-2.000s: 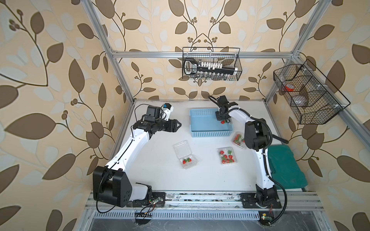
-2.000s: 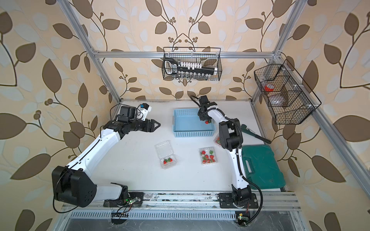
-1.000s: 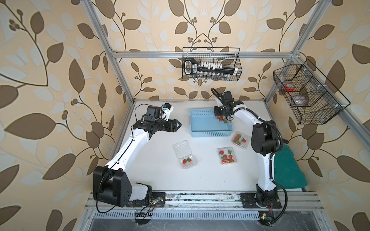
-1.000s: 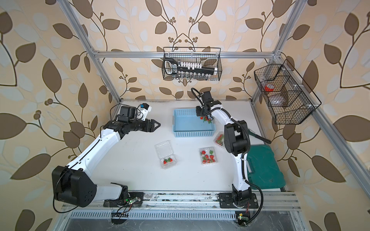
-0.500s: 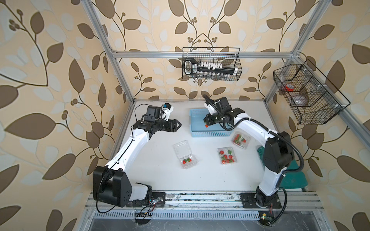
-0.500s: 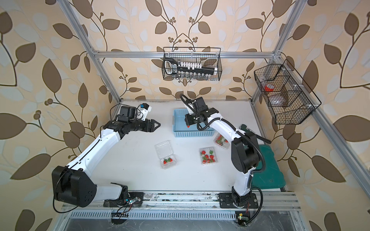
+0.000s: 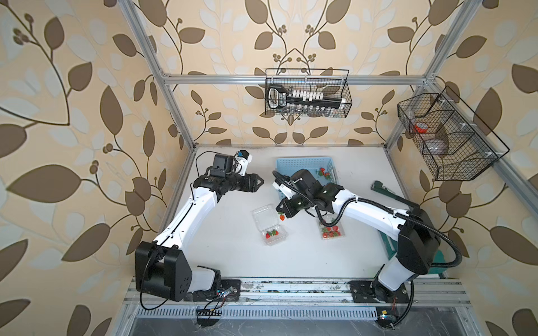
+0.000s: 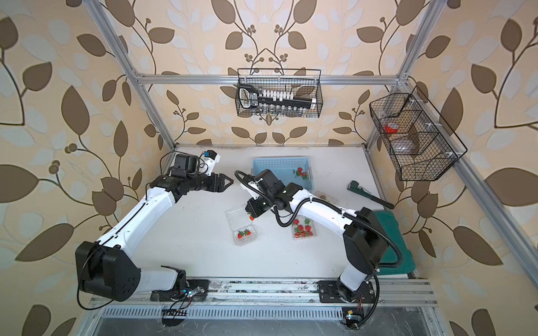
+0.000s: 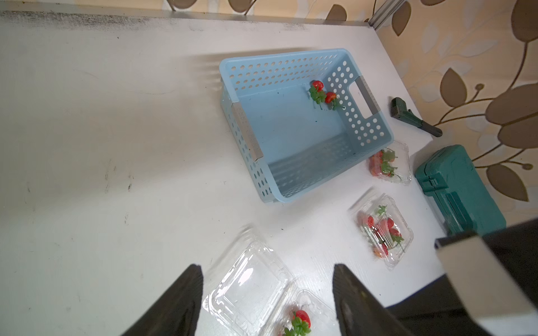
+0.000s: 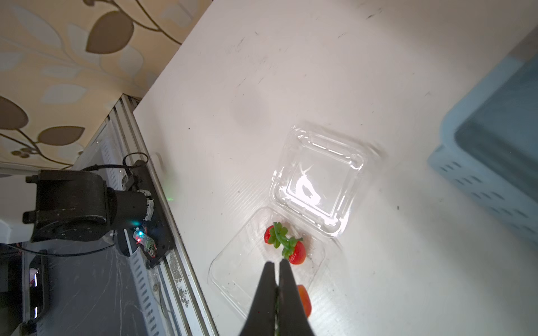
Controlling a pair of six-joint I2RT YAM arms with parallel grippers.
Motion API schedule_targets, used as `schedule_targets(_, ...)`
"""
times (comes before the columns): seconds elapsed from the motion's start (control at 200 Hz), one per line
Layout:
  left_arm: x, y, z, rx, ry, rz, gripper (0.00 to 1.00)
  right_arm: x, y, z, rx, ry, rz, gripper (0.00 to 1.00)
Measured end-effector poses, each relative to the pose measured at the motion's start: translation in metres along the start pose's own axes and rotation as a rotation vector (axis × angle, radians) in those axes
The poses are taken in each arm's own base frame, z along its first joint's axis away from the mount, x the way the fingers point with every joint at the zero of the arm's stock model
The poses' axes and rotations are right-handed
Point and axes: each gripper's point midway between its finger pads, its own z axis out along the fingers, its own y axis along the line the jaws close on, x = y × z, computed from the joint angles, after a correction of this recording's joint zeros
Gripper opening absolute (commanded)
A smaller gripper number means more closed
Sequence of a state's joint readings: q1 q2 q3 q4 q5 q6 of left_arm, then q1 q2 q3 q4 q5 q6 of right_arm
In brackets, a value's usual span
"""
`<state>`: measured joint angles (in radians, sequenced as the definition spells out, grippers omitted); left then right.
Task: Pack strawberries into containers
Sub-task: Place the strawberry in the packing box, then pick up the strawberry from the basket.
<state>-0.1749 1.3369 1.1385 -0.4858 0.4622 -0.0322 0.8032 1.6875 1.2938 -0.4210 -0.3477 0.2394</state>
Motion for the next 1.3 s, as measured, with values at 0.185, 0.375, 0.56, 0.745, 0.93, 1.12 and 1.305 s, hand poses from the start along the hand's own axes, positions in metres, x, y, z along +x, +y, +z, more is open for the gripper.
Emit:
schedule_targets(0.185,0.0,0.0,0.0,0.0,0.0,0.0,0.72,0.026,0.014,0.029,-0.017,0.09,-0.028,0.06)
schedule_targets(0.375,0.0,0.0,0.0,0.0,0.0,0.0,0.72,0.047,0.012,0.052,-0.003,0.162,-0.035,0.09)
schedule_targets(0.56,0.0,0.0,0.0,0.0,0.0,0.0,0.72,0.053,0.0,0.061,0.039,0.182,-0.035,0.26)
schedule_targets(0.745,0.0,0.0,0.0,0.0,-0.001,0.0,0.72,0.053,-0.005,0.061,0.066,0.178,-0.039,0.37)
schedule_targets(0.93,0.0,0.0,0.0,0.0,-0.001,0.0,0.72,0.046,-0.015,0.053,0.097,0.159,-0.026,0.4)
schedule_targets(1.12,0.0,0.0,0.0,0.0,-0.001,0.001,0.72,-0.002,-0.099,0.0,0.259,0.005,0.116,0.42)
schedule_targets(1.305,0.0,0.0,0.0,0.0,-0.001,0.001,0.72,-0.035,-0.219,-0.061,0.514,-0.126,0.287,0.44)
